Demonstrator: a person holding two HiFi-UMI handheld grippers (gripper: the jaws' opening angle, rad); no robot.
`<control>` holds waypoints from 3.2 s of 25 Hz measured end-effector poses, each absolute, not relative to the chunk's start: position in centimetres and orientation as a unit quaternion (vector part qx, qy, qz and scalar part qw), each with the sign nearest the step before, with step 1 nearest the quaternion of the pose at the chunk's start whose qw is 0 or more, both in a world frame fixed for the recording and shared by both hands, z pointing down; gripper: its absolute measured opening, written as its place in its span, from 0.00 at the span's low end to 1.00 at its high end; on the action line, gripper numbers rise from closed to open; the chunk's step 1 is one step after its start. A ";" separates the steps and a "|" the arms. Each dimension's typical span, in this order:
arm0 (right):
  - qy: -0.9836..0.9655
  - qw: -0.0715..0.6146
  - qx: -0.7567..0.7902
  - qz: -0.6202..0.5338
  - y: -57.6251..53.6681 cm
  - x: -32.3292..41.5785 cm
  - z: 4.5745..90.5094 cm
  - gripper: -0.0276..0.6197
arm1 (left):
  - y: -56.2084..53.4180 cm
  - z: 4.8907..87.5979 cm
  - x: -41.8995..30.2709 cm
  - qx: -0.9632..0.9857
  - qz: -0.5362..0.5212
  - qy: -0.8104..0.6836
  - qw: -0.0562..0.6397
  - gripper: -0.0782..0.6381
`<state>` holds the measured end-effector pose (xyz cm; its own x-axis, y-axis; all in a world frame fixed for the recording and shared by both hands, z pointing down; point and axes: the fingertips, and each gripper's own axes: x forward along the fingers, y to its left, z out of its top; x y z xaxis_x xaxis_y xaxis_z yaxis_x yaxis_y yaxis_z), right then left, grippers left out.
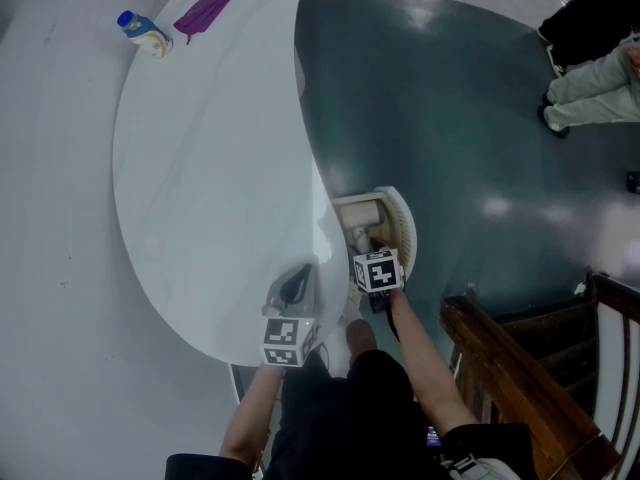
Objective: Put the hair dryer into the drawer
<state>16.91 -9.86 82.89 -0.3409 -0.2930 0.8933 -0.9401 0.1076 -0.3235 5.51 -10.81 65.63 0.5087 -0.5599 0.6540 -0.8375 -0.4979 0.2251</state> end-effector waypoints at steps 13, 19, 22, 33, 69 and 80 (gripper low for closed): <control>-0.687 0.308 0.480 0.449 -10.8 17.6 78.2 0.42 | -10.7 63.3 5.8 0.833 0.253 -0.423 0.249 0.12; -0.704 0.290 0.485 0.429 -10.8 17.1 74.9 0.40 | -10.7 61.6 5.8 0.837 0.249 -0.425 0.237 0.12; -0.712 0.283 0.492 0.413 -11.0 17.0 73.0 0.36 | -10.8 60.5 6.0 0.841 0.243 -0.426 0.231 0.12; -0.735 0.246 0.529 0.345 -10.9 17.1 65.3 0.20 | -10.7 55.6 5.7 0.854 0.216 -0.430 0.197 0.12; -0.767 0.100 0.626 0.099 -1.6 13.0 40.7 0.05 | -4.9 39.3 -3.1 0.902 0.112 -0.414 0.056 0.12; -0.759 0.095 0.637 0.097 3.3 10.8 39.8 0.05 | -1.6 38.6 -6.4 0.905 0.113 -0.408 0.045 0.12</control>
<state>10.83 3.27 39.84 -0.1714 -0.9482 0.2674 -0.9850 0.1705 -0.0267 -6.38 -1.57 38.56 0.6409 -0.7286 0.2415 -0.7489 -0.6625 -0.0112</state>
